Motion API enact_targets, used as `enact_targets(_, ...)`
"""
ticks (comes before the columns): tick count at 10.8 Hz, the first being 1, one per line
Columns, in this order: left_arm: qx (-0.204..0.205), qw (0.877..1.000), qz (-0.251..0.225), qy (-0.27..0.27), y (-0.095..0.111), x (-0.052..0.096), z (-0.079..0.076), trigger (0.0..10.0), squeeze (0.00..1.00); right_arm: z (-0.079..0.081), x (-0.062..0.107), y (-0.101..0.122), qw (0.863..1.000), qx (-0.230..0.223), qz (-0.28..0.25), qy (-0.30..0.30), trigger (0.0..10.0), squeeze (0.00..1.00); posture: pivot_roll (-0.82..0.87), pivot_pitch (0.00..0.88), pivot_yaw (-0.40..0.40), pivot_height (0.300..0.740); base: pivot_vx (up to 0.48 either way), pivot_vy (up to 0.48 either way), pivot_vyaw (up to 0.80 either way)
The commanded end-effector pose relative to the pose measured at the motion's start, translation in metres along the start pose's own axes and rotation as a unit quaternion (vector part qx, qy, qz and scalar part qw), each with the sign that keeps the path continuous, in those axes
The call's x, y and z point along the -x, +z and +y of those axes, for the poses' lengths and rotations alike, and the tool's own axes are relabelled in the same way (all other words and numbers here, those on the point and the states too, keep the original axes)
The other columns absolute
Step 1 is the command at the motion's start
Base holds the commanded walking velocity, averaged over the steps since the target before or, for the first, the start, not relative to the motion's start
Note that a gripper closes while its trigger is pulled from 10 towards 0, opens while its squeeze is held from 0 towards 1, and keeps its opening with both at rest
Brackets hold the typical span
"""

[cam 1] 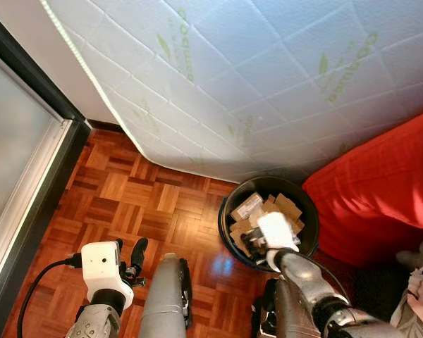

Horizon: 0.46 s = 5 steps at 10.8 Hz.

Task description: Clean up the room

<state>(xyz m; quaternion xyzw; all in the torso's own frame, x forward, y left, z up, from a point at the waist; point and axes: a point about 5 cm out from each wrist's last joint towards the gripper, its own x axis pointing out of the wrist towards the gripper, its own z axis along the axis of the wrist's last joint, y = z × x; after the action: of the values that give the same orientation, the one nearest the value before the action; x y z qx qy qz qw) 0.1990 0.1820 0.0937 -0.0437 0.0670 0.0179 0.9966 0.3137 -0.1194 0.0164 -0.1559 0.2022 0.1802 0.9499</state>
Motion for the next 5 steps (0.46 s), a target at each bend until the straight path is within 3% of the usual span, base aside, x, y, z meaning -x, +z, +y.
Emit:
enact_targets(1,-0.008,1.000,0.023,0.008,-0.007,0.006,0.004,10.0,0.00,0.009,0.000,-0.001,0.999,0.045,0.002,0.018,10.0,1.00,0.21,0.454,0.026,0.651,0.000,0.000,0.00)
enact_targets(2,-0.008,1.000,0.022,0.009,-0.007,0.007,0.004,10.0,0.00,0.017,-0.004,0.010,0.992,0.116,-0.019,0.037,10.0,1.00,0.21,0.457,0.025,0.651,0.000,0.000,0.00)
enact_targets(3,-0.008,1.000,0.023,0.010,-0.007,0.007,0.004,10.0,0.00,0.023,-0.006,0.017,0.986,0.157,-0.029,0.051,10.0,1.00,0.21,0.457,0.025,0.651,0.000,0.000,0.00)
enact_targets(4,-0.008,1.000,0.023,0.011,-0.007,0.007,0.005,10.0,0.00,0.025,-0.008,0.022,0.988,0.145,-0.032,0.051,10.0,1.00,0.21,0.457,0.025,0.651,0.000,0.000,0.00)
enact_targets(5,-0.008,1.000,0.026,0.012,-0.011,0.005,0.005,10.0,0.00,0.010,-0.008,0.021,0.999,-0.038,-0.027,-0.006,10.0,0.00,0.21,0.438,0.020,0.651,0.000,0.000,0.00)
